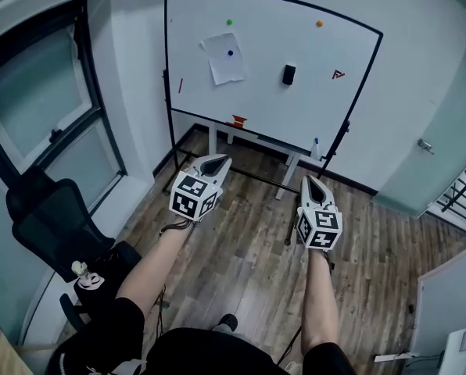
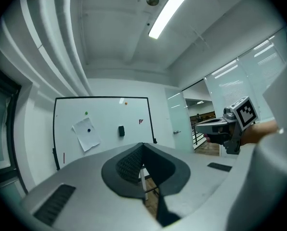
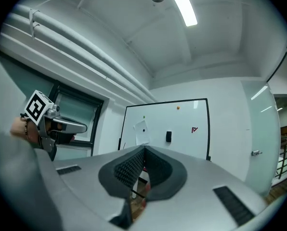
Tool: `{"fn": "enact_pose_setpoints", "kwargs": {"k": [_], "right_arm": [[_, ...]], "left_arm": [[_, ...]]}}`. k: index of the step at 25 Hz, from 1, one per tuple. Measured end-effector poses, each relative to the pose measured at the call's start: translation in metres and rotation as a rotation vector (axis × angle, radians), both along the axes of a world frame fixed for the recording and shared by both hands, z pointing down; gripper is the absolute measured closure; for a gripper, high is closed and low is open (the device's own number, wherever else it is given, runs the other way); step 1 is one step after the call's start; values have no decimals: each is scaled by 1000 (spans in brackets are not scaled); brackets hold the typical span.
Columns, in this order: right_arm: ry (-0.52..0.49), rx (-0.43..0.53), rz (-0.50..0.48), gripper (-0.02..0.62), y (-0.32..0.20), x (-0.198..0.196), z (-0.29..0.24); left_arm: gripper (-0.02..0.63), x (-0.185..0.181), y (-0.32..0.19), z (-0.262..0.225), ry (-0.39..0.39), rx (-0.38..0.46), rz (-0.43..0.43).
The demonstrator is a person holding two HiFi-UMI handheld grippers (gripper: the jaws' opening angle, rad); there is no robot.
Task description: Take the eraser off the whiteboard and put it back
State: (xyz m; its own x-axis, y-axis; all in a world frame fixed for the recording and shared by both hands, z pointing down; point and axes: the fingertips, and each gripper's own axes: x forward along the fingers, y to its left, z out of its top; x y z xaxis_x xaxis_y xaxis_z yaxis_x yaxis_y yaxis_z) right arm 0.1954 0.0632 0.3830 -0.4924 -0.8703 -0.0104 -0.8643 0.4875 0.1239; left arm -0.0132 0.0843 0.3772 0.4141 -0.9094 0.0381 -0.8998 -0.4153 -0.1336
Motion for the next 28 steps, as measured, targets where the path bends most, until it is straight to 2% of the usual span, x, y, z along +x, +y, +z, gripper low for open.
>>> {"fn": "enact_pose_setpoints", "kwargs": {"k": [13, 21, 28], "right_arm": [[-28, -22, -70, 572, -86, 19, 11], [-37, -48, -87, 572, -125, 10, 26], [-20, -68, -59, 572, -181, -9, 40]], "left_arm": [[589, 15, -73, 6, -13, -13, -78], [589, 10, -114, 20, -9, -29, -71], [589, -10, -180, 32, 4, -40, -39]]}}
